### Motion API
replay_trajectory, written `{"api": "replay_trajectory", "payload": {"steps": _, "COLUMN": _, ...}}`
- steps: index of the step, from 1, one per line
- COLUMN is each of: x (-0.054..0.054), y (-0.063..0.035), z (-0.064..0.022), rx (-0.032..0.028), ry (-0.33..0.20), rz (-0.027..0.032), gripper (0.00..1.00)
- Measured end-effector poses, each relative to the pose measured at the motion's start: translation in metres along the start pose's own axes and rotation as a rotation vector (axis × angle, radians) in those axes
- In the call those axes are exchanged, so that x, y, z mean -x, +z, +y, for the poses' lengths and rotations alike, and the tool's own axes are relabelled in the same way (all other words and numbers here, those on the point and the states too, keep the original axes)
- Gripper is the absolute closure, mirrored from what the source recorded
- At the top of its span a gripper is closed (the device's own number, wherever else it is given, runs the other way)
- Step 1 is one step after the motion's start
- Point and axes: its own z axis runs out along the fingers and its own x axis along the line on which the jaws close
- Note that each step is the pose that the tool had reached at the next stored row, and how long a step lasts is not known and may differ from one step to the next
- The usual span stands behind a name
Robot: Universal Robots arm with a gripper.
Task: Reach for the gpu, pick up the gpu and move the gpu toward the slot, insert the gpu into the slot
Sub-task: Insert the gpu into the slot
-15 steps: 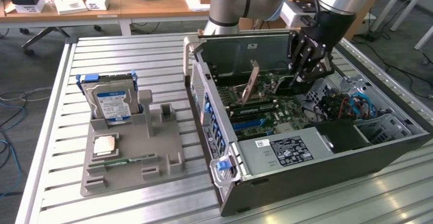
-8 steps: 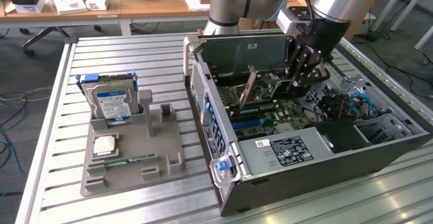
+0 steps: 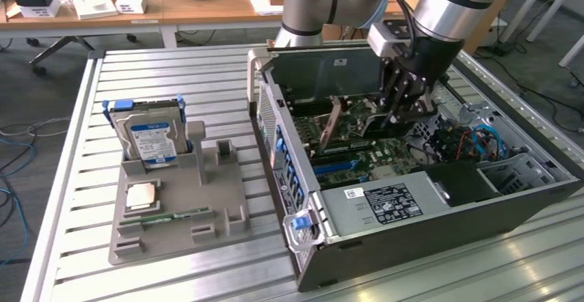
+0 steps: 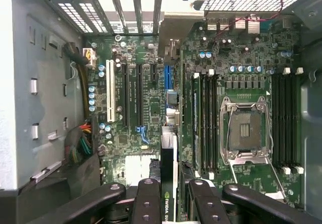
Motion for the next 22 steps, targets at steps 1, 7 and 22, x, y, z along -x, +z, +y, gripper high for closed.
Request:
{"api": "replay_trajectory", "payload": {"steps": 1, "x": 0.0, "y": 0.0019, "z": 0.0004, "rx": 0.0, "ry": 0.0, "rz": -0.0011, "gripper": 0.74}}
{"api": "replay_trajectory", "payload": {"steps": 7, "x": -0.001, "y": 0.0126, "z": 0.002, "rx": 0.0, "ry": 0.0, "rz": -0.0038, "gripper": 0.74}}
{"api": "replay_trajectory", "payload": {"steps": 22, "x": -0.001, "y": 0.0244, "z": 0.0048, "rx": -0.0064, "ry": -0.004, "rz": -0.0069, "gripper": 0.74}}
